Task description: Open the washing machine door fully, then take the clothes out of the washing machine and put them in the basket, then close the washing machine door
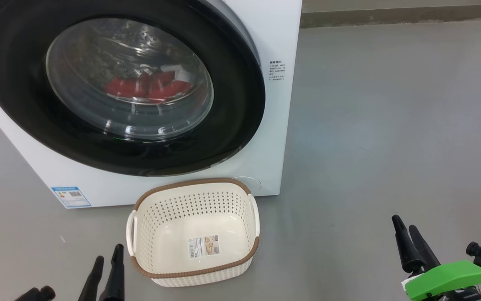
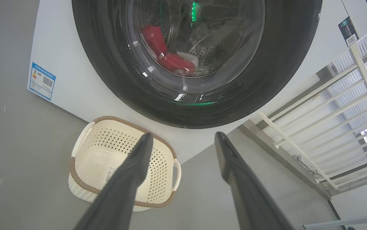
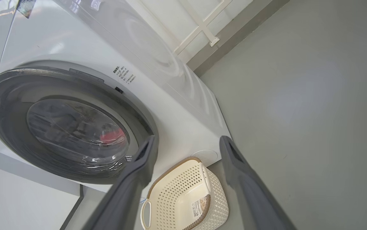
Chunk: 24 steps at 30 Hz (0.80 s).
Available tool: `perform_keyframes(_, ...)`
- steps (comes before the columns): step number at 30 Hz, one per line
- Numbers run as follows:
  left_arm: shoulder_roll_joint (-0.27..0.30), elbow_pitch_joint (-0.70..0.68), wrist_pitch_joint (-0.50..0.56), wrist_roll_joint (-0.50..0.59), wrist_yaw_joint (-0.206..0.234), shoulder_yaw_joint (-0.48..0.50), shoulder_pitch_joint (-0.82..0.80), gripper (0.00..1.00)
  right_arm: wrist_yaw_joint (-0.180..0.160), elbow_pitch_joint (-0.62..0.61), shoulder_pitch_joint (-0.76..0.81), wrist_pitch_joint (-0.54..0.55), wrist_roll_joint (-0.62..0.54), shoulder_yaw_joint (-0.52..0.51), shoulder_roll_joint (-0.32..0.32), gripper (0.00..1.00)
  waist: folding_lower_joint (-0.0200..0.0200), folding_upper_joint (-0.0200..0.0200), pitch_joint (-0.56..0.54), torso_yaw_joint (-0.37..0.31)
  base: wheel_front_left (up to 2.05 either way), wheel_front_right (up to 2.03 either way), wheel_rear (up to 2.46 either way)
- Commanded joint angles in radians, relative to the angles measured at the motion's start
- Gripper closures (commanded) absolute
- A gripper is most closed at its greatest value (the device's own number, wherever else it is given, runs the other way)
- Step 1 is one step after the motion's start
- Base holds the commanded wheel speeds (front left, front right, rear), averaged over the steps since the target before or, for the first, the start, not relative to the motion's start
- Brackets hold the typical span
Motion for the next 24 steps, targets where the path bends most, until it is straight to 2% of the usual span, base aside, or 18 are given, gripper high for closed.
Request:
perform_keyframes(1, 0.016, -0.034, -0.015, 0.027, 0.005, 0.014, -0.009, 0.0, 0.0, -0.028, -0.018, -0.011, -0.028, 0.012, -0.019, 0.0, 0.0, -0.0001, 0.0, 0.0, 0.0, 0.0, 0.0)
perform_keyframes(24, 0.031, -0.071, -0.083, 0.309, 0.035, -0.009, 0.014, 0.0, 0.0, -0.04, -0.006, -0.078, -0.255, 0.022, -0.033, 0.0, 0.0, -0.0001, 0.0, 0.005, 0.0, 0.0, 0.0)
